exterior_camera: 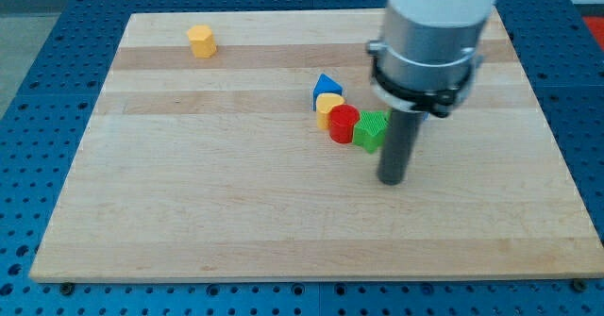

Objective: Slightly push the red circle in between the green star and the yellow heart

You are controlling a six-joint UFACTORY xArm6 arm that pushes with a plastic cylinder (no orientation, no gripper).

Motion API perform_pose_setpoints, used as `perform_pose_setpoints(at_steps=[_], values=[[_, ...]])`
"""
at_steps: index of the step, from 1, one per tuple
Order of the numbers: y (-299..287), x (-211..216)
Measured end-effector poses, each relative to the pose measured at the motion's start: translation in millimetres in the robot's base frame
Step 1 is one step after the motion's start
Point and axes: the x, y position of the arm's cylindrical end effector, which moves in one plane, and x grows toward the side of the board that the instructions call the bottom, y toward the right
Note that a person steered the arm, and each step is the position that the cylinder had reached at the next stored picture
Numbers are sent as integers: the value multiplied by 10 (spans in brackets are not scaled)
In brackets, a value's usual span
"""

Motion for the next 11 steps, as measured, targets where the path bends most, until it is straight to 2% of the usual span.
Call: perform_pose_setpoints(at_steps=[1,2,7,9,11], values=[[-400,-104],[-544,-156],[-544,-534],[-581,-554],[-913,-674]])
